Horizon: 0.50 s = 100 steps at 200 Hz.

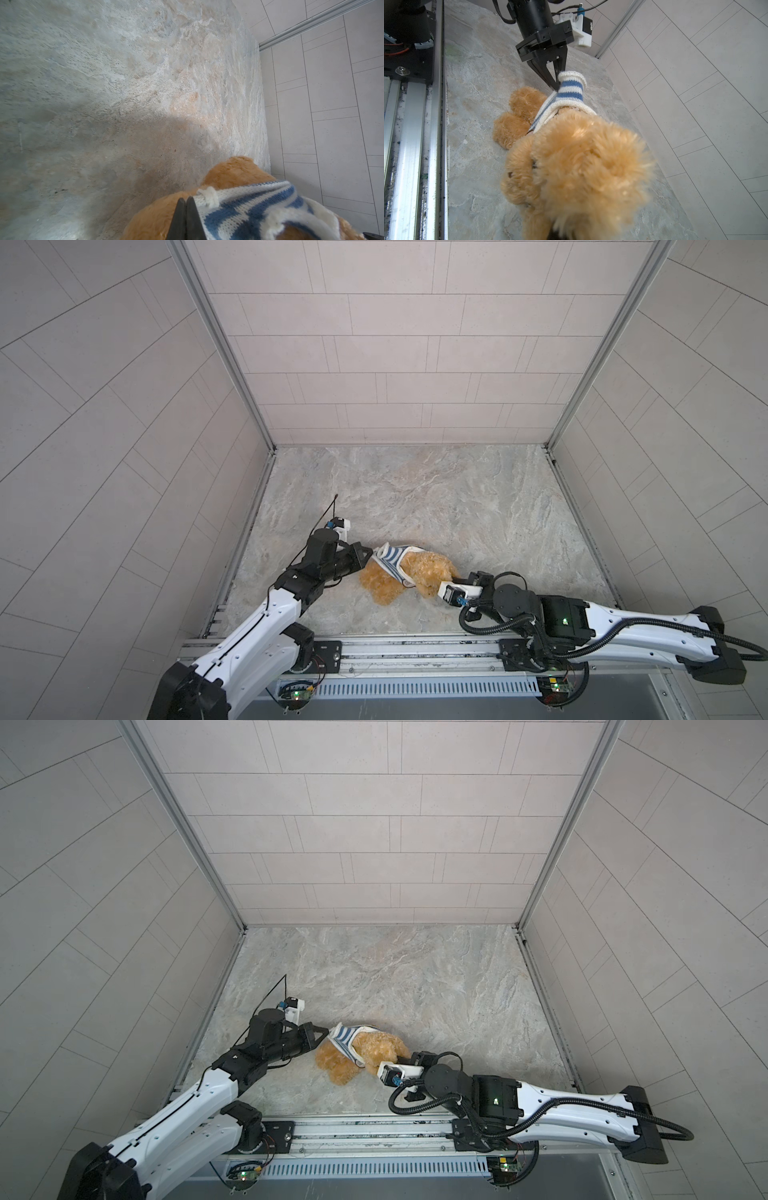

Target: Dress the teddy bear

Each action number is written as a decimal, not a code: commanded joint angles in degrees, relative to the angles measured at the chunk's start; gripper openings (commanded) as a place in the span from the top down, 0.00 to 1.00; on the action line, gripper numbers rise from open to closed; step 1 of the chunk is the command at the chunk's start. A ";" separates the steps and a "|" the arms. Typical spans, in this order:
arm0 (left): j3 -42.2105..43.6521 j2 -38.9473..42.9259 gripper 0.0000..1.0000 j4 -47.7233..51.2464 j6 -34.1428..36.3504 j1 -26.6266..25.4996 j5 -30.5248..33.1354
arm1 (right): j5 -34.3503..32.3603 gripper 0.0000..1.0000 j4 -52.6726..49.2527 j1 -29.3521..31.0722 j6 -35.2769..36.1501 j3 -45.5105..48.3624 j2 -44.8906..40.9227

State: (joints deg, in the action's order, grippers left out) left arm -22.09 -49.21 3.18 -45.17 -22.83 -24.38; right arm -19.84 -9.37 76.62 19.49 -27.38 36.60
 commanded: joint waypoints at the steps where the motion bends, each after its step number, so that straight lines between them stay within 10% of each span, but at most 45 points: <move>1: 0.82 -0.22 1.00 -2.63 1.02 1.60 3.45 | -1.92 1.00 3.90 0.49 -0.68 -0.35 -1.50; 100: -3.09 -7.17 1.00 -4.92 5.22 -7.22 -1.28 | -11.98 1.00 10.93 -0.76 -27.01 -5.06 11.90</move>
State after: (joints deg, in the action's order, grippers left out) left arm -24.16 -54.98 -0.14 -41.01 -28.16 -26.13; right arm -28.25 -4.97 76.40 2.59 -30.35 47.29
